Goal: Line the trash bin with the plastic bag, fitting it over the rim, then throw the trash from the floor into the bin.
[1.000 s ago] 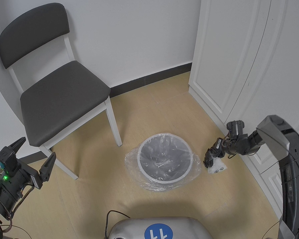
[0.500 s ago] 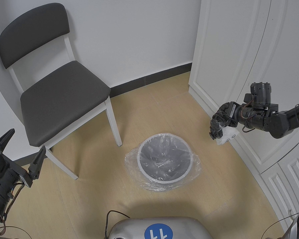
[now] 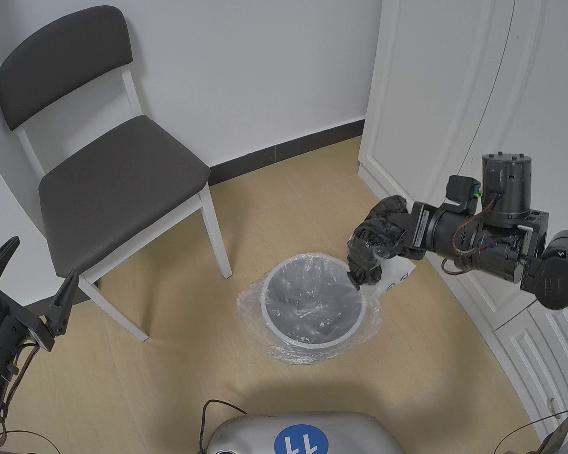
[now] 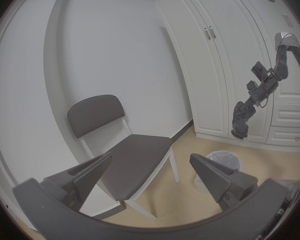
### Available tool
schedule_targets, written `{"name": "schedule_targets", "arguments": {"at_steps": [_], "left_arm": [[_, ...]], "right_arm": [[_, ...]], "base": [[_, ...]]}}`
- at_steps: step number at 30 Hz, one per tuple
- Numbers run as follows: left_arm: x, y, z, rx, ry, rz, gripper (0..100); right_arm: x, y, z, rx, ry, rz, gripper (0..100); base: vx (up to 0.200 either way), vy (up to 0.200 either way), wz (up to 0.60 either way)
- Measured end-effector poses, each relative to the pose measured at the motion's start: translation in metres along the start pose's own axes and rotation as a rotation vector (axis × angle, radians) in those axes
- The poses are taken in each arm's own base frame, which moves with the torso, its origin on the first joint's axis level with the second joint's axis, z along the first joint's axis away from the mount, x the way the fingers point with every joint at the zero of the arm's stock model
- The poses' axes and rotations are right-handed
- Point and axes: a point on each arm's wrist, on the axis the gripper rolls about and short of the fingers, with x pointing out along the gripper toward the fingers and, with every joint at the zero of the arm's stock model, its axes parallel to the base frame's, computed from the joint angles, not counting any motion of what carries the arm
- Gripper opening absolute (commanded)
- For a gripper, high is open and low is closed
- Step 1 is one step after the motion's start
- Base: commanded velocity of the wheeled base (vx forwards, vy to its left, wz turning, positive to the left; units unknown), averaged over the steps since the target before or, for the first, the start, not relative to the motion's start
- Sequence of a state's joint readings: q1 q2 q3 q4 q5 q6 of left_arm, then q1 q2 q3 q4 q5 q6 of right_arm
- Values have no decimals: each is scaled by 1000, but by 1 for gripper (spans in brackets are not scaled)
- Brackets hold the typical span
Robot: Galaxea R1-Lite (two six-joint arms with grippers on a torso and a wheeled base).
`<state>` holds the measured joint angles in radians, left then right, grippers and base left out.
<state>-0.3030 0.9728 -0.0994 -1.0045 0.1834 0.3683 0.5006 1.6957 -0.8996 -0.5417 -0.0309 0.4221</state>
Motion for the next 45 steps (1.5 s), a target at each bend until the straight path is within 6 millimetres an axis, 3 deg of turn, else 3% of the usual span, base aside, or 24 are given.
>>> {"name": "schedule_targets", "arguments": {"at_steps": [7, 16, 33, 45], "left_arm": [[-1, 1, 0, 21, -5, 3, 100], [-4, 0, -1, 25, -5, 2, 100], [-4, 0, -1, 26, -5, 2, 100], [-4, 0, -1, 26, -5, 2, 100]], "right_arm": [[5, 16, -22, -17, 35, 65, 0], [32, 19, -46, -18, -52, 137, 0], [92, 6, -110, -4, -101, 180, 0], [121, -11, -139, -2, -108, 168, 0]], "base": [[0, 0, 0], [0, 0, 0], [0, 0, 0], [0, 0, 0]]}}
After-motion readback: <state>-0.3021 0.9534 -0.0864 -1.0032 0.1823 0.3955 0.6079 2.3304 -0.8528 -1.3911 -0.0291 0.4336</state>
